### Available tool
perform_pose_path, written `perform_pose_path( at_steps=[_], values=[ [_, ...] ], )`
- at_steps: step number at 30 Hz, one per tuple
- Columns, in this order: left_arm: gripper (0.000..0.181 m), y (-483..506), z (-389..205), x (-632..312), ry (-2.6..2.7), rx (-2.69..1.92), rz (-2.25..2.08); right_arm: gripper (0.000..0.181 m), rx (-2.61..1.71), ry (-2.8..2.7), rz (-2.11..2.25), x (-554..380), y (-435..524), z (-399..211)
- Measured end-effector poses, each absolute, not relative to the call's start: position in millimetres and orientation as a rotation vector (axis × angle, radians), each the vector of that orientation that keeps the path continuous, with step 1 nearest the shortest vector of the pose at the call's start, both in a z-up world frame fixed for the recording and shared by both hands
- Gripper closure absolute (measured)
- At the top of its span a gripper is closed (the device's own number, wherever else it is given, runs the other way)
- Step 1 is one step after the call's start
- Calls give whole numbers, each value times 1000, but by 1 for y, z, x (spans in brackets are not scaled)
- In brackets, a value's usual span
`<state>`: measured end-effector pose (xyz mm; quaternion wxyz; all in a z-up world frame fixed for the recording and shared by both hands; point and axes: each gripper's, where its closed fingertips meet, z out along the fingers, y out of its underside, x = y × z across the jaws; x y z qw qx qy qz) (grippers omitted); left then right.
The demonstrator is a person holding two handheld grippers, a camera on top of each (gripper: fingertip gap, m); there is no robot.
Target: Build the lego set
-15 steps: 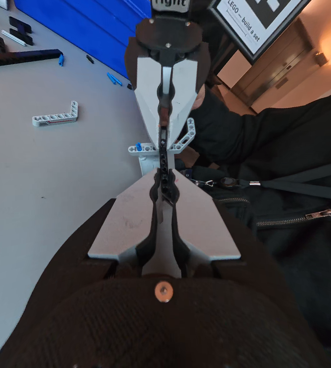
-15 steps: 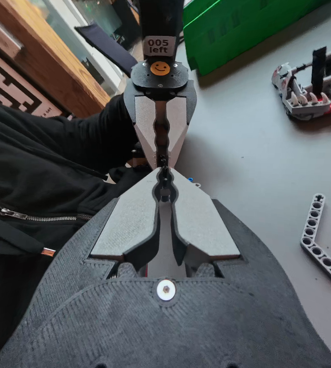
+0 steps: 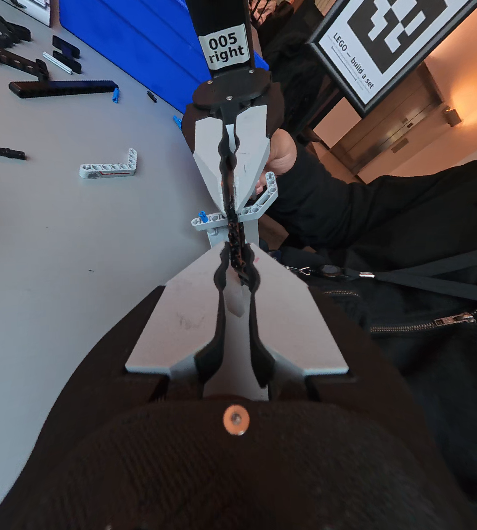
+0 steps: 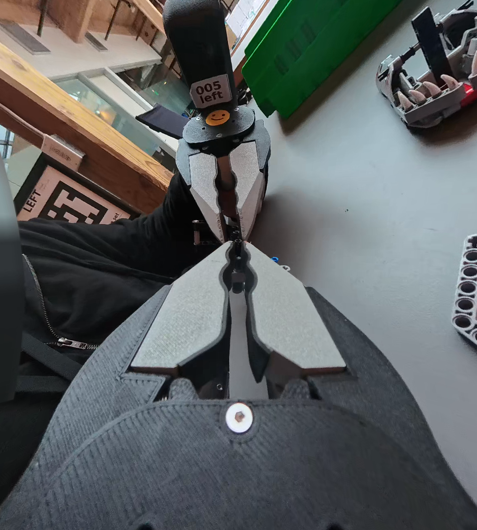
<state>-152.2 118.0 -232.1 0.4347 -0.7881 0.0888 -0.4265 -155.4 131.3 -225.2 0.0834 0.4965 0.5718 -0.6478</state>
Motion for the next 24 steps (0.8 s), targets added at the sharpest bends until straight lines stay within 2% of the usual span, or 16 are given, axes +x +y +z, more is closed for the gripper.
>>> perform_pose_path(
  at_steps=[14, 24],
  values=[
    [175, 119, -233, -152, 231, -1967, -1024, 181, 1465, 1693, -1952, -155, 131, -224],
    [176, 120, -235, -150, 278, -1978, -958, 181, 1416, 2066, -1919, -151, 130, -225]
  ],
)
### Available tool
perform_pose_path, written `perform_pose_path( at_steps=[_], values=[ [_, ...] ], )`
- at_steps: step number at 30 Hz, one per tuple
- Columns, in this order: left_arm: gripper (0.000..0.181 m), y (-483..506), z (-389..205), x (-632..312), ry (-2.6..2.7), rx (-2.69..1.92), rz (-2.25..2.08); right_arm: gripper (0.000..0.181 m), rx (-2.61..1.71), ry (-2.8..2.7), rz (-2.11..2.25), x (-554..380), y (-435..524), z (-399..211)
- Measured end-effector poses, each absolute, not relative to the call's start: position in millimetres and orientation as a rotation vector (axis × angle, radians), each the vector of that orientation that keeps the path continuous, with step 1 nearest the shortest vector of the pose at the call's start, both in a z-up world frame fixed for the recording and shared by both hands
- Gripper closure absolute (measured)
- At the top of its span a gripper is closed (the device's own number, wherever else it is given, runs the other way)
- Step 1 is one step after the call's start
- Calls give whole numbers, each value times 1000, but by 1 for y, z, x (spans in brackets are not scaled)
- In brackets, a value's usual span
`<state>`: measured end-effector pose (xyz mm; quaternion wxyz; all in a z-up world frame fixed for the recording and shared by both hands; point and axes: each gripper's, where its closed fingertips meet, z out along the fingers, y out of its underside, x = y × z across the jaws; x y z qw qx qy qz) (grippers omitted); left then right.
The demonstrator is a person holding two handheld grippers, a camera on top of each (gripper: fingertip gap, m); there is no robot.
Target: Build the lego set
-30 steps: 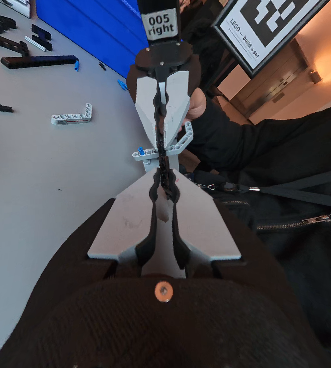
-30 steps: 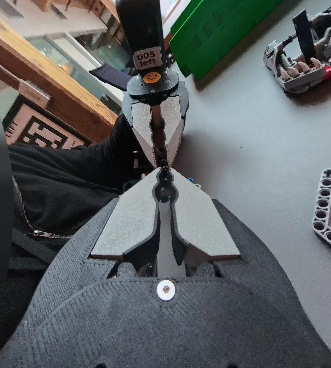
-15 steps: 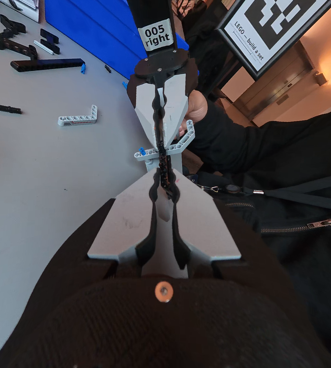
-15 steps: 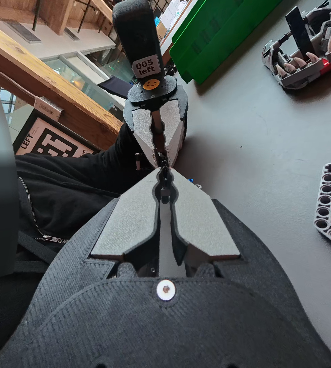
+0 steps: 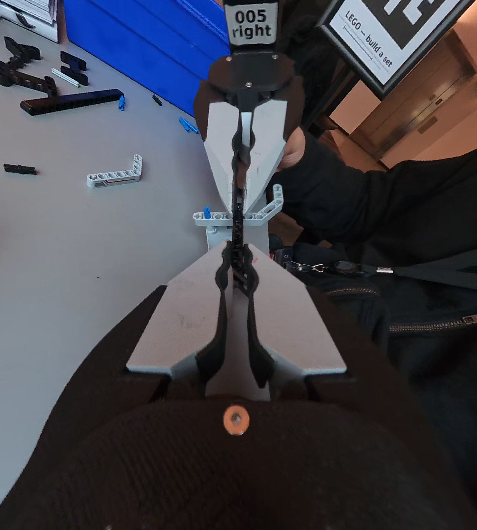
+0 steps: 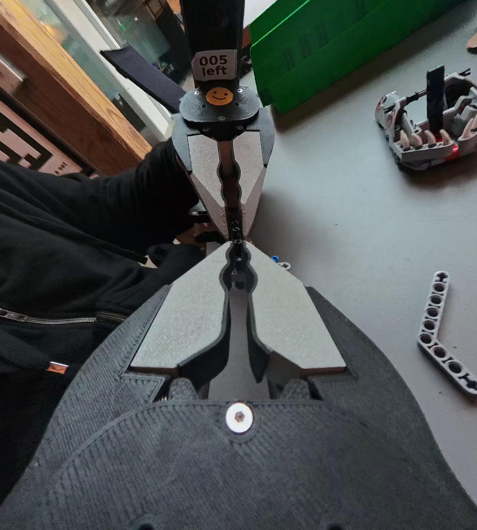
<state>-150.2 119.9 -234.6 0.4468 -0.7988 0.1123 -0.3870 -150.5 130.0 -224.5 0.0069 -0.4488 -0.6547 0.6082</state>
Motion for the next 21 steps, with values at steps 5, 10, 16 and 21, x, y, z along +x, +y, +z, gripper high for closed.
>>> perform_pose_path(
  at_steps=[5, 10, 16, 21],
  values=[
    [176, 126, -241, -155, 352, -2011, -758, 181, -1278, -2062, 1709, -155, 136, -232],
    [175, 132, -249, -148, 430, -2048, -600, 181, -1218, -2096, 1650, -156, 129, -237],
    [175, 134, -256, -145, 467, -2083, -516, 181, -1151, -2168, 1492, -153, 131, -247],
    [175, 140, -261, -150, 451, -2112, -415, 181, -1197, -2156, 1456, -158, 136, -250]
  ],
)
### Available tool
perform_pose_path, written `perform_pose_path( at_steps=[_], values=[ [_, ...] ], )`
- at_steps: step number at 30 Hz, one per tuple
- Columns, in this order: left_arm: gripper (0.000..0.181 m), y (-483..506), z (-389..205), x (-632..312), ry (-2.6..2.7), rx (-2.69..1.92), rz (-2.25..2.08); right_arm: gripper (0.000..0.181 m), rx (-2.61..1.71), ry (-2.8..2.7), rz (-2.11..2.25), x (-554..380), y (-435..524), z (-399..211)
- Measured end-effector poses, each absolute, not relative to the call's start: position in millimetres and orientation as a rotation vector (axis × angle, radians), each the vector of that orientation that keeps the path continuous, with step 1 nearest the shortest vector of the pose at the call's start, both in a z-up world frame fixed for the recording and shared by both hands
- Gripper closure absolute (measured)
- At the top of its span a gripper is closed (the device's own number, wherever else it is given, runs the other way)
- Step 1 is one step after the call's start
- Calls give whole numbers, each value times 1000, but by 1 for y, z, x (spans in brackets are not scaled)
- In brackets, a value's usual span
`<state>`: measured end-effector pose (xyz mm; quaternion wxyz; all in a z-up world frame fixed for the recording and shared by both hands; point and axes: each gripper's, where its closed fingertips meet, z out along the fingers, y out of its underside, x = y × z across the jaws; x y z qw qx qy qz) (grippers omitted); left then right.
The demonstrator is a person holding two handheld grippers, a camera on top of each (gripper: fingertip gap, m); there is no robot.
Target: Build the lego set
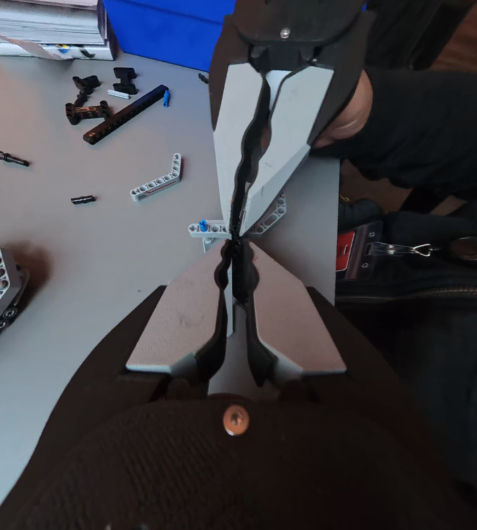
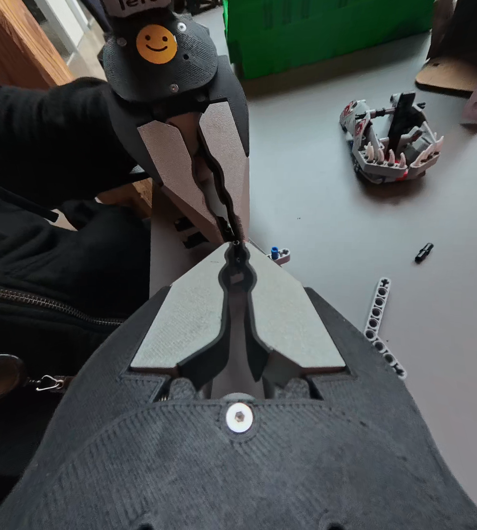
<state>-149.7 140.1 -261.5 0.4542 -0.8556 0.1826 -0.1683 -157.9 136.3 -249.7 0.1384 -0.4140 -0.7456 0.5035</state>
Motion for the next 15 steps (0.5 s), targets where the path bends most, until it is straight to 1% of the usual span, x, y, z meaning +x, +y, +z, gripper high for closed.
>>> perform_pose_path(
  at_steps=[7, 15],
  values=[
    [173, 144, -253, -157, 362, -2072, -441, 181, -1227, -2031, 1522, -167, 138, -238],
    [173, 148, -239, -159, 336, -2013, -424, 181, -1257, -1882, 1780, -171, 138, -218]
  ],
)
